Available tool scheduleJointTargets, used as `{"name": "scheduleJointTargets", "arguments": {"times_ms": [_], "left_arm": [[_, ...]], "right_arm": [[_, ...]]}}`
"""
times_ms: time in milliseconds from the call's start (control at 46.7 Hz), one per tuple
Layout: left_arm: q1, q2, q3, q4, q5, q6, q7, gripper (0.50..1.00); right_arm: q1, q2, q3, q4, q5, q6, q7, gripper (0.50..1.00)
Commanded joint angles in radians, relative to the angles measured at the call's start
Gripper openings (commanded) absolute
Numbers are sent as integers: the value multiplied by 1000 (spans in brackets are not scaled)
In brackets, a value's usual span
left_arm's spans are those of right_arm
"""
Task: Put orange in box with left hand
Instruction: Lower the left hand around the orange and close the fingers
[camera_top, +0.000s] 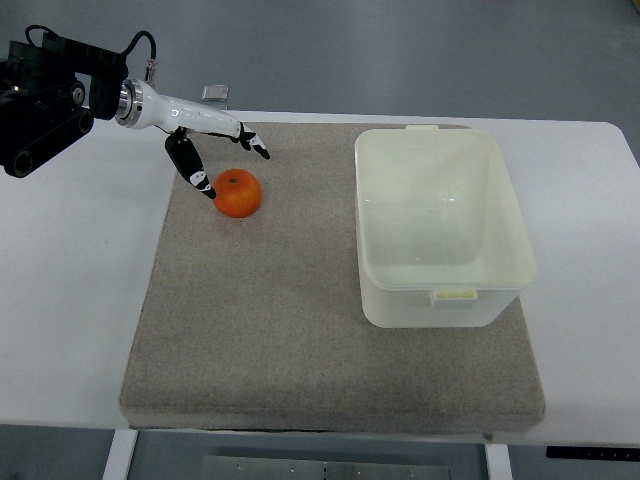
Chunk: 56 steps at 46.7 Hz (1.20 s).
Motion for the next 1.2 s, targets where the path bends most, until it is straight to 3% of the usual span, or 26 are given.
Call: {"name": "scheduleJointTargets", "arguments": {"times_ms": [0, 279, 1179], "left_arm": [[6, -5, 0, 0, 9, 0, 0, 932], [24, -34, 9, 2, 42, 3, 0, 934], [32, -68, 89, 14, 134, 149, 0, 947]], "right_arm": [[0, 0, 0, 0, 0, 0, 0, 926], [0, 0, 0, 0, -1, 0, 0, 926], [0, 0, 0, 0, 0, 0, 0, 926]]}}
